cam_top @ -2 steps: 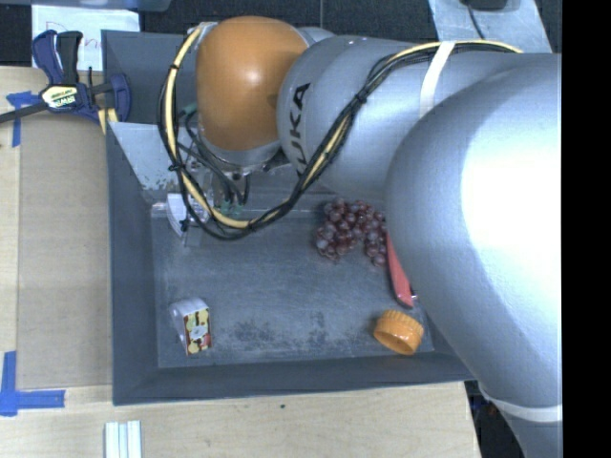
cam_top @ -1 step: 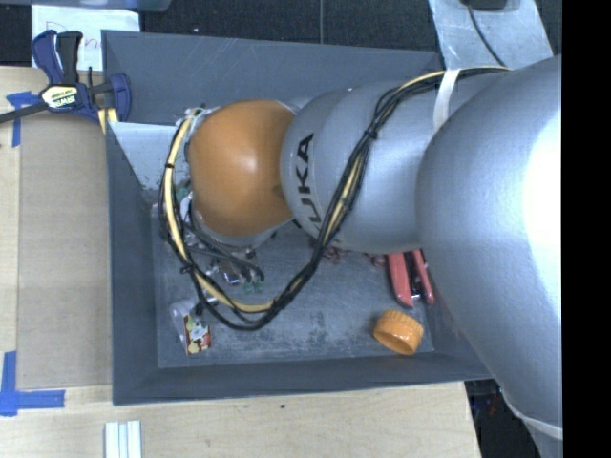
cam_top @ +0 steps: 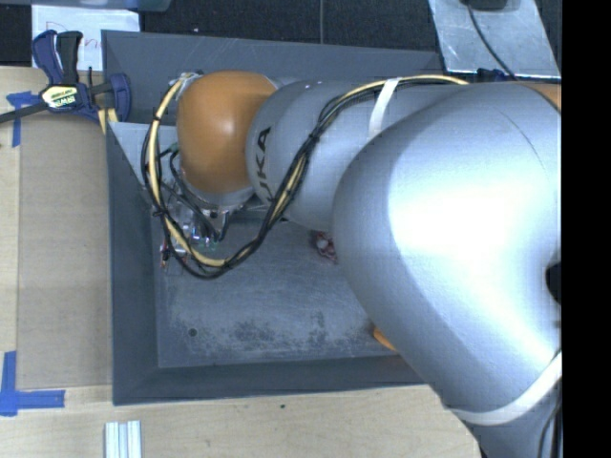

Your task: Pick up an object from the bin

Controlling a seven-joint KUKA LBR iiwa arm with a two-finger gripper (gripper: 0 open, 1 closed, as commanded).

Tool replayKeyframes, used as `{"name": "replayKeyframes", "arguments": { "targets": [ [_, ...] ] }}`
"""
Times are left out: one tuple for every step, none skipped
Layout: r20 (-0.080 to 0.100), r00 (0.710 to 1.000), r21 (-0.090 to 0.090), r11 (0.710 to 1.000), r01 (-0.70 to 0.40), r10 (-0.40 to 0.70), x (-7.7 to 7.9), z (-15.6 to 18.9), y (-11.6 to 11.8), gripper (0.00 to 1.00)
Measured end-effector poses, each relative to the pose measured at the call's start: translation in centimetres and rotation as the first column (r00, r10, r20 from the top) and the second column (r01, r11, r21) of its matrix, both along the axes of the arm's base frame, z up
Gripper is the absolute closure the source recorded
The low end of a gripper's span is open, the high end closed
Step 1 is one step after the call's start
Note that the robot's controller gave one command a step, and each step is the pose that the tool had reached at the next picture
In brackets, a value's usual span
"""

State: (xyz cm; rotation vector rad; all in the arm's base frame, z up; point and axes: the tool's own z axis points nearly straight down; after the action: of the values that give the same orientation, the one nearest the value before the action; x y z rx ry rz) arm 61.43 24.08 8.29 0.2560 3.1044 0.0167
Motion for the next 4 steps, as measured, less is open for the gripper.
{"name": "replayKeyframes", "arguments": {
  "targets": [
    [-0.016, 0.621, -0.022, 0.621, -0.784, 0.784, -9.1, -0.7, -0.2, 1.00],
    [-0.018, 0.515, -0.022, 0.514, -0.857, 0.857, -11.0, -0.8, -0.1, 1.00],
    [-0.026, 0.511, -0.011, 0.511, -0.859, 0.859, -12.0, 0.5, 0.1, 1.00],
    [-0.022, 0.512, -0.013, 0.512, -0.859, 0.858, -11.9, 4.4, 0.1, 1.00]
  ]
}}
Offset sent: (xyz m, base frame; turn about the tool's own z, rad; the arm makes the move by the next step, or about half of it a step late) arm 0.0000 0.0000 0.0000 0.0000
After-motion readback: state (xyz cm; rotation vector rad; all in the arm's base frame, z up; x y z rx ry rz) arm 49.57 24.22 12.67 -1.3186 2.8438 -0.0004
